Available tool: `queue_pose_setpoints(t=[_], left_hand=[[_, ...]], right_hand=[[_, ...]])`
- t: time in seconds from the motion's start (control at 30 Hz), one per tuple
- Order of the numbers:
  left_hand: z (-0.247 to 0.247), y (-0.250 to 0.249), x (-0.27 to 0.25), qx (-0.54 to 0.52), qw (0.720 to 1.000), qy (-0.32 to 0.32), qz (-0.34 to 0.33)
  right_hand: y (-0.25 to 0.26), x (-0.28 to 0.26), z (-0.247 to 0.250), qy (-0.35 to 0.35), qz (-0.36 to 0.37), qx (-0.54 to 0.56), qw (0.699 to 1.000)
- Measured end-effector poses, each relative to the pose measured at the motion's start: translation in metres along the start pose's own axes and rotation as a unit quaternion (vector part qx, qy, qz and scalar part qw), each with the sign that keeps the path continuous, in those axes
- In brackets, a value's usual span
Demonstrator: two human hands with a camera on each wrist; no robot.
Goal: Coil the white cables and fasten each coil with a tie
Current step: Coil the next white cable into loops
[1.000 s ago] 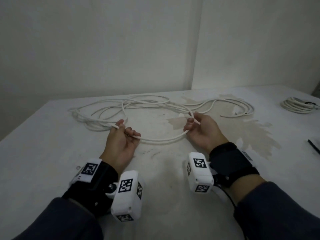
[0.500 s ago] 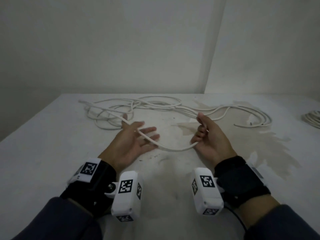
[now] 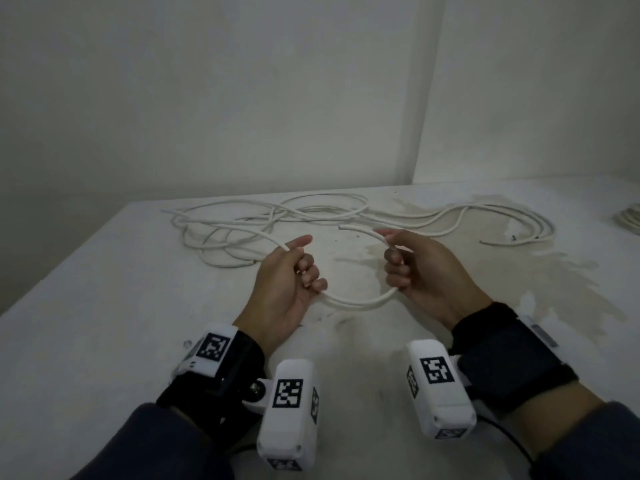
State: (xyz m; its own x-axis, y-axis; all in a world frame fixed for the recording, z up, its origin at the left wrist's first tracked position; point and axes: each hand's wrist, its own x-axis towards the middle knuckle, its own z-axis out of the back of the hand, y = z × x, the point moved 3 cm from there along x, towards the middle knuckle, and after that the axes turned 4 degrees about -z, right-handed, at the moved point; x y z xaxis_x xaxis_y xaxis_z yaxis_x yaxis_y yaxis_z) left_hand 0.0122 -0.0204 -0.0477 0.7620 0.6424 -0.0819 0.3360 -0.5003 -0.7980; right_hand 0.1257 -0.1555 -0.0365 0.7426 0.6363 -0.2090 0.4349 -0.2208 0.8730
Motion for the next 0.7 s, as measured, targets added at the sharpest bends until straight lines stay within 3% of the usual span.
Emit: queue_pose_setpoints(t=[0.13,0.3,0.4,0.53,0.6,0.7], left_hand=[[-0.007,0.004,-0.011,0.11,0.989,0.093,0.019],[-0.008,0.006,-0.022,0.21,0.96,0.181,0.042],[-0.008,0.004,-0.023,0.18,0.959,0.204,0.075],[-0.013,0.004,-0.027,0.125,0.957,0.249,0.087],[-0.015,0.003,-0.025,0.088,0.964,0.242,0.065],[-0.015,0.004,-0.023,0.078,0.971,0.223,0.041]], right_hand=[[0.004,-0.013,-0.008,-0.004,0.087,-0.196,0.977],[0.006,-0.024,-0.021,0.009,0.16,-0.334,0.929],[0.007,-0.027,-0.018,0.01,0.149,-0.278,0.949],[0.003,-0.03,-0.018,0.057,0.08,-0.052,0.994],[0.0,-0.031,-0.023,0.1,0.059,0.041,0.992],[-0.005,-0.03,-0.029,0.112,0.045,0.061,0.991]])
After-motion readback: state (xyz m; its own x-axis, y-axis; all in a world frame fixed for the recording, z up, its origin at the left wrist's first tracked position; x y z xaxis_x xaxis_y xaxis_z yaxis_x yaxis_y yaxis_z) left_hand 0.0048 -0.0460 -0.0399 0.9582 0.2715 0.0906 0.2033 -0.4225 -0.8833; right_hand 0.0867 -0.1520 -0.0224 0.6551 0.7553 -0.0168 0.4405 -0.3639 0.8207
